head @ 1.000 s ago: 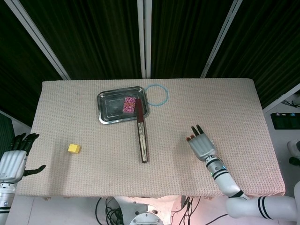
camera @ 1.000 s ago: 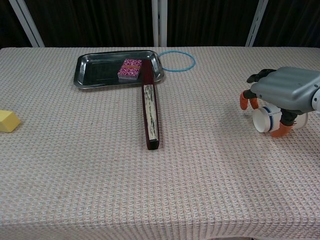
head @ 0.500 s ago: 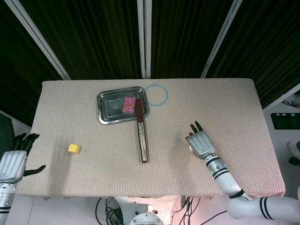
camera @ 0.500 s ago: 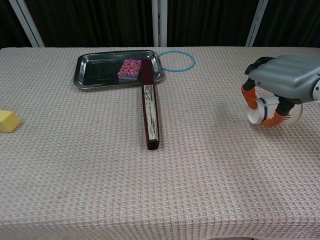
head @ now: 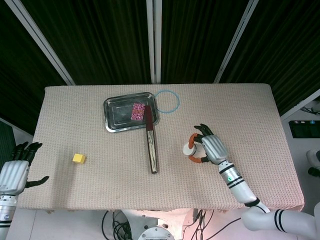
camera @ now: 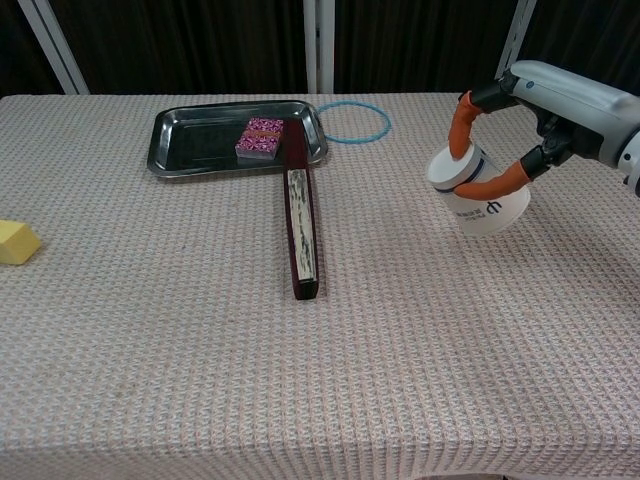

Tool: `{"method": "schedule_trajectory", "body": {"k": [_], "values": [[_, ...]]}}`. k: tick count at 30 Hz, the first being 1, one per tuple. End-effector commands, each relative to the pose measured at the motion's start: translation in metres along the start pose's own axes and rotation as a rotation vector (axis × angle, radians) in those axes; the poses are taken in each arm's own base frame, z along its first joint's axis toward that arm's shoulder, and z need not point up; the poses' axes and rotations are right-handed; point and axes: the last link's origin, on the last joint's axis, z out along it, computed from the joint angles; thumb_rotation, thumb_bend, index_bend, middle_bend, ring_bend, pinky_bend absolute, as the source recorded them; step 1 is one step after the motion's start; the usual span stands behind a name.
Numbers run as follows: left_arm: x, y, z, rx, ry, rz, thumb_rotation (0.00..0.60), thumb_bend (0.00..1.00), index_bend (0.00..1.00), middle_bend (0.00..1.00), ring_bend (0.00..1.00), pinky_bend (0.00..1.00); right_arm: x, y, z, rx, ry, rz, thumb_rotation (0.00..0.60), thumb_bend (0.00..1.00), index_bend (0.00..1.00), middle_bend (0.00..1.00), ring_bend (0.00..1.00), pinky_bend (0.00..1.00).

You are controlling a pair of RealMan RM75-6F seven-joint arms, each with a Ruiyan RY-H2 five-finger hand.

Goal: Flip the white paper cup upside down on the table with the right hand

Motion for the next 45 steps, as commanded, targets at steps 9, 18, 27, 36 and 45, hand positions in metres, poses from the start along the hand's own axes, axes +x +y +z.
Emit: {"method": "schedule_trajectory", "body": {"k": [9,18,27,36,45], "values": [[0.0,0.0,0.0,0.002,0.002,-0.002,0.6,0.05,0.11,0.08,0.0,0.06,-0.032,0.035,-0.002,0.039,0.006,0.42,0.6,0.14,0.56,0.51,0.1,0.0],[0.0,0.0,0.0,0.0,0.006,-0.004,0.6,0.05,0.11,0.08,0.0,0.06,-0.037,0.048,-0.011,0.082,0.017,0.407,0.6,0.15,0.57,0.5,0.1,0.0],[0.0,0.0,0.0,0.001,0.008,-0.001,0.6,0.05,0.11,0.08,0.0,0.06,-0.038,0.06,-0.019,0.075,0.006,0.311,0.6,0.14,0.53,0.48,0.1,0.0],[0.0,0.0,0.0,0.002,0.008,0.002,0.6,0.05,0.11,0.08,0.0,0.06,-0.035,0.072,-0.029,0.052,-0.032,0.266,0.6,0.09,0.24,0.29,0.01,0.0],[0.0,0.0,-0.001,0.001,0.009,-0.002,0.6,0.05,0.11,0.08,0.0,0.06,-0.004,0.069,-0.057,0.109,0.036,0.182,0.6,0.0,0.0,0.0,0.0,0.0]]}}
